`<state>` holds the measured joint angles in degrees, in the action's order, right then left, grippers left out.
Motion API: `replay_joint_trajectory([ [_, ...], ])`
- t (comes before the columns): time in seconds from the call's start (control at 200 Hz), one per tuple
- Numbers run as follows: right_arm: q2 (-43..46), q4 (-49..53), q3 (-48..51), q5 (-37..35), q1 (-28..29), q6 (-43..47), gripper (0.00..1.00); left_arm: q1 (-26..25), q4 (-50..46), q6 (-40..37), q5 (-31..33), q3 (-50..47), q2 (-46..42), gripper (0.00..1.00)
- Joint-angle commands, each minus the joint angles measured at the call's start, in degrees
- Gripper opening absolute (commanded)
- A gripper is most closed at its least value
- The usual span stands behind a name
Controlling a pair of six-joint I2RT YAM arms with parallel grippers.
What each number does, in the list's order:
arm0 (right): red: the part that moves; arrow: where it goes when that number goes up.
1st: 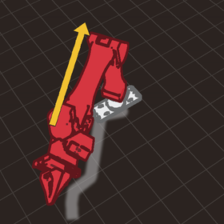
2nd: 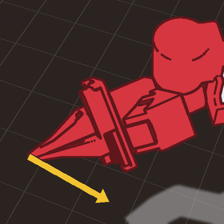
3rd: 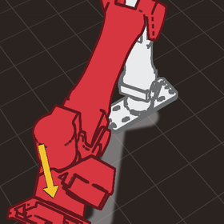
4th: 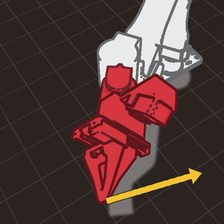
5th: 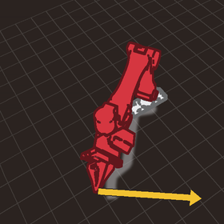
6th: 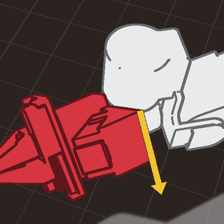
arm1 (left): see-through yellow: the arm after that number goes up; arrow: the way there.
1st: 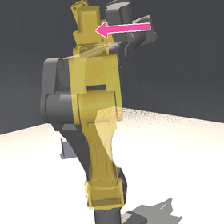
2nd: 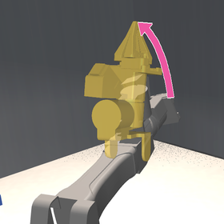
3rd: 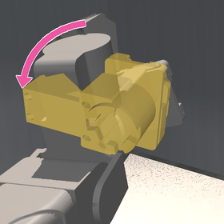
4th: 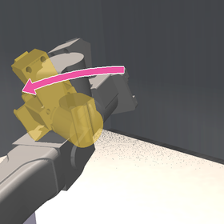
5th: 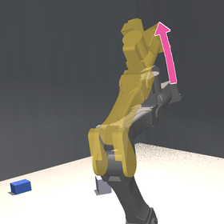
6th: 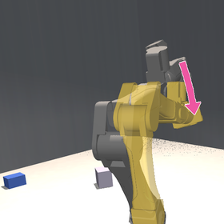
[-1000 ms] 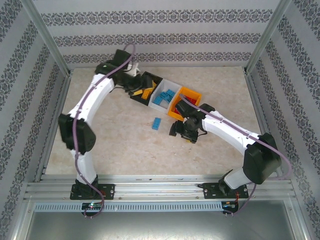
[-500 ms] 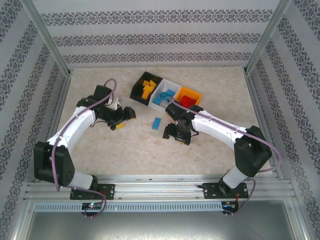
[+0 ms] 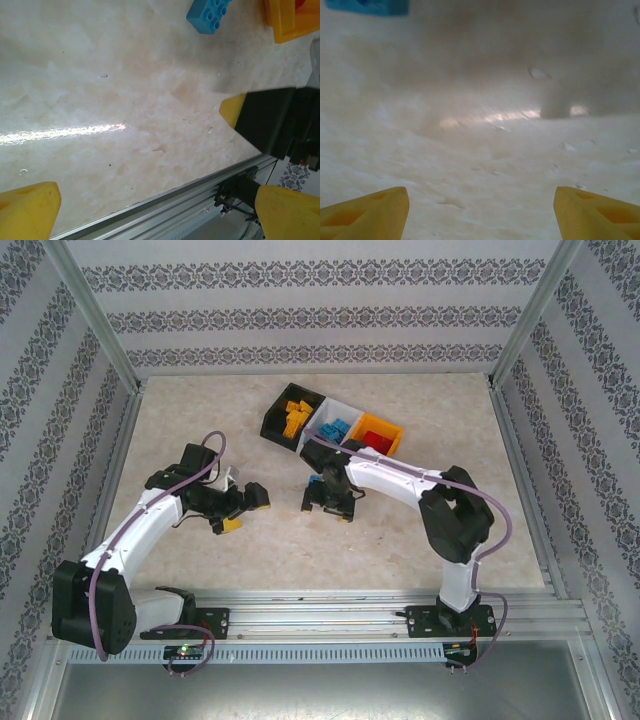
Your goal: Sort the legos into containers by color
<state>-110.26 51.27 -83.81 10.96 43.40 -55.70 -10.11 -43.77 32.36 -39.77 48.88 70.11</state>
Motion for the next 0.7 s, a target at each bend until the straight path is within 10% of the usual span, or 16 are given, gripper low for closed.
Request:
replay_joint_trajectory([
  [0.0,-4.25,5.07,-6.53,-1.05,0.19,2.38,0.77,0.18,-6.37,-5.75,2.5,1.47,-0.95,1.0],
  [0.23,-12.82,10.68,-19.85,-2.32,-1.19,4.37,0.78,0.59,-14.92,-15.0,10.65,7.07,-4.97,1.0],
  [0.694,-22.68,18.94,-36.01,-7.02,-4.03,2.88,0.76,1.2,-5.61,-14.93,5.34,0.49,-13.19,1.0],
])
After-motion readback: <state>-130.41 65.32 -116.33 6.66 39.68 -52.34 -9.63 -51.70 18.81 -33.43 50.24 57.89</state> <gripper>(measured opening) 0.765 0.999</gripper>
